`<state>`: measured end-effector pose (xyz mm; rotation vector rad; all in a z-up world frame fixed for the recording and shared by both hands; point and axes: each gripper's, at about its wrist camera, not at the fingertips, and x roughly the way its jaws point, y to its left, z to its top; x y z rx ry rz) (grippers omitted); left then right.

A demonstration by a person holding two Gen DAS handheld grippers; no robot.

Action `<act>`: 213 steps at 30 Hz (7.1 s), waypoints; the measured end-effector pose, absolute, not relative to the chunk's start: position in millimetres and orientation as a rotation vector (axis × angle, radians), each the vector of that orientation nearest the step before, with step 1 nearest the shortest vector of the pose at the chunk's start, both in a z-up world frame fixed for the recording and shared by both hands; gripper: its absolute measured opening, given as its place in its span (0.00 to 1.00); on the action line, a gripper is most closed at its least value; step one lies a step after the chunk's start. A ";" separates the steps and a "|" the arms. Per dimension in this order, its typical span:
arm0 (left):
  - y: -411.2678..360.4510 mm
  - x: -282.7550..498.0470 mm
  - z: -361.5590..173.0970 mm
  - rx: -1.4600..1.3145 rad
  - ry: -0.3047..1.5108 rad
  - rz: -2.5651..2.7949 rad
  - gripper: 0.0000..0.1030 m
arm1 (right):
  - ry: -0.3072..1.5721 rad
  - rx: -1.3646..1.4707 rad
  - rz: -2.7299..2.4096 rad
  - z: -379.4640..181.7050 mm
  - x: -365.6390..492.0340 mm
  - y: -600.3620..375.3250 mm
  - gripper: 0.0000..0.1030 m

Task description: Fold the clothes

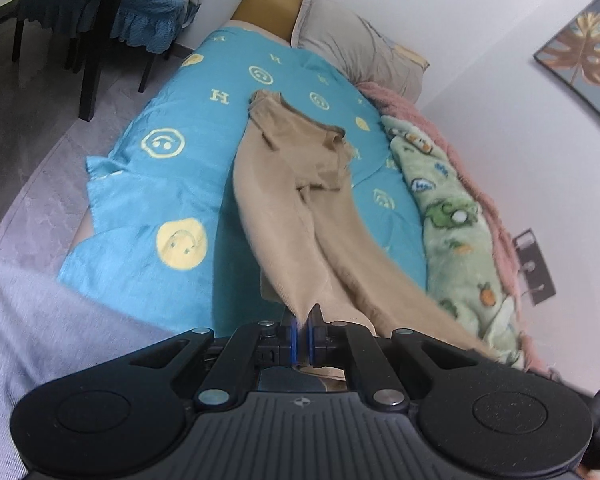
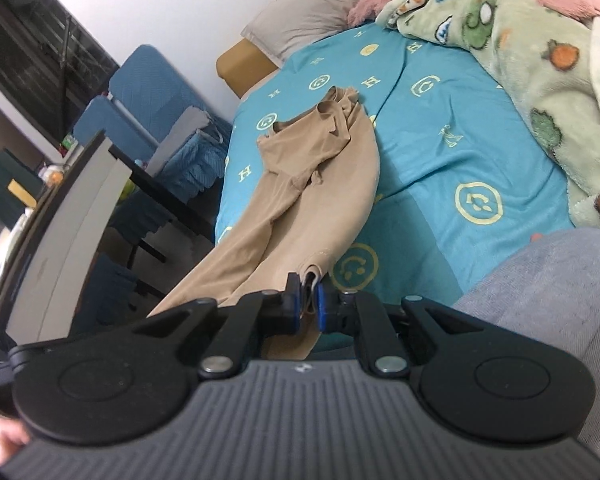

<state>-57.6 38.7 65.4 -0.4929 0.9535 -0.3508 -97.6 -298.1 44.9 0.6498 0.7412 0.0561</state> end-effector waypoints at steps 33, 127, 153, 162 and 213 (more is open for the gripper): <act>-66.5 255.6 -116.0 -0.060 0.837 -0.202 0.17 | 0.744 0.290 -0.011 -112.0 237.4 -305.7 0.13; 10.8 128.6 -131.0 -0.813 1.107 -0.146 0.91 | 0.663 0.510 -0.146 -43.9 64.6 -312.2 0.95; 36.1 131.6 -137.3 -1.059 0.877 -0.266 0.07 | 0.815 1.348 -0.154 -155.1 84.1 -326.1 0.70; 32.9 127.2 -121.0 -1.046 0.803 -0.301 0.07 | 0.683 1.141 -0.156 -117.4 87.9 -329.8 0.09; -5.7 195.4 -87.4 -0.608 0.775 -0.156 0.06 | 0.776 0.844 -0.151 -95.1 193.9 -330.5 0.10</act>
